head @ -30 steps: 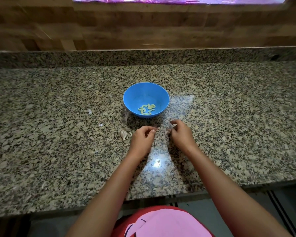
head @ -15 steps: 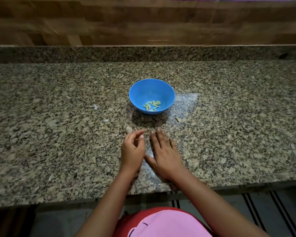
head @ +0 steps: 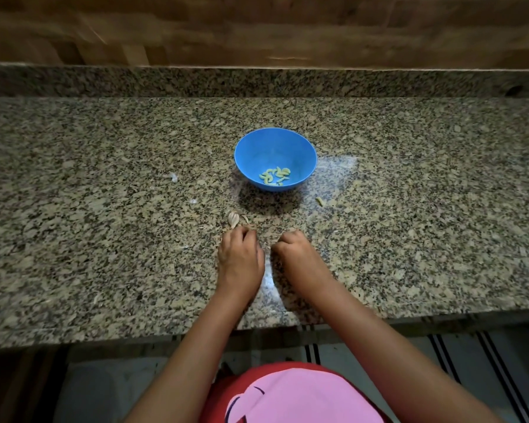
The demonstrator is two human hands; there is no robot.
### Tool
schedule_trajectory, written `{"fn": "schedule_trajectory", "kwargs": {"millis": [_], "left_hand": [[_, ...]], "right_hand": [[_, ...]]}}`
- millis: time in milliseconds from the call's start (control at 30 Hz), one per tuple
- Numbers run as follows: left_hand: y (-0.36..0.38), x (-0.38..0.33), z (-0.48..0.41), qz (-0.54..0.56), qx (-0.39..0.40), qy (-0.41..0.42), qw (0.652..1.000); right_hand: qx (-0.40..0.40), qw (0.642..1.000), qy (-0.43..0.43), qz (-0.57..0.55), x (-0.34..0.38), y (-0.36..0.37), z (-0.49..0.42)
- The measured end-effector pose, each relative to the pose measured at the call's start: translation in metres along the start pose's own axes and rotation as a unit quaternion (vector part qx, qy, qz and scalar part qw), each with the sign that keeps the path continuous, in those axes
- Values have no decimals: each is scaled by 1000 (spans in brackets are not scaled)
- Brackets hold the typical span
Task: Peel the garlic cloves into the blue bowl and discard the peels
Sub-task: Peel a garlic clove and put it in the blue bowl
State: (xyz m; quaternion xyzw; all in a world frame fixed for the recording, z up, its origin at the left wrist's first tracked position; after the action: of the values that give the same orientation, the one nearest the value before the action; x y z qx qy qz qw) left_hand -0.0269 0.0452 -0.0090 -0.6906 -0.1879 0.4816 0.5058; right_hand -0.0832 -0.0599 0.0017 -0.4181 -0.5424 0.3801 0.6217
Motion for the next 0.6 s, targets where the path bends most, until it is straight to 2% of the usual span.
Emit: {"fn": "schedule_trajectory", "kwargs": {"millis": [167,367,500,600], "left_hand": [[1,-3,8,13,2,31,999],[-5,-5,13,21,1,23,1000],[-19,-5,9,129,5,-65,989],[-34,2,21,294,-16,-173,940]], "right_hand": [[-20,998,36,-39,-1,-2,0],[-28,991,76,-108,-2,-9,-4],[-10,980,94,-177,7,-19,-6],[16,954,112,-279,24,-21,-11]]}}
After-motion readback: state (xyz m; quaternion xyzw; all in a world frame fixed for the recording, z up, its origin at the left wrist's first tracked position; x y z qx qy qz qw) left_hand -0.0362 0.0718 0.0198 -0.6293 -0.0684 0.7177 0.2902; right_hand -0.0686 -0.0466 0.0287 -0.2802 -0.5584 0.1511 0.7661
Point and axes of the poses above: each hand's wrist, its own z-axis away from the middle knuckle, its own y-axis out of the palm, x = y × z, the point moved 2 cm from there along -z, towards the middle knuckle, and after that the axes turned 6 degrees about x, right-handed, at the moved point
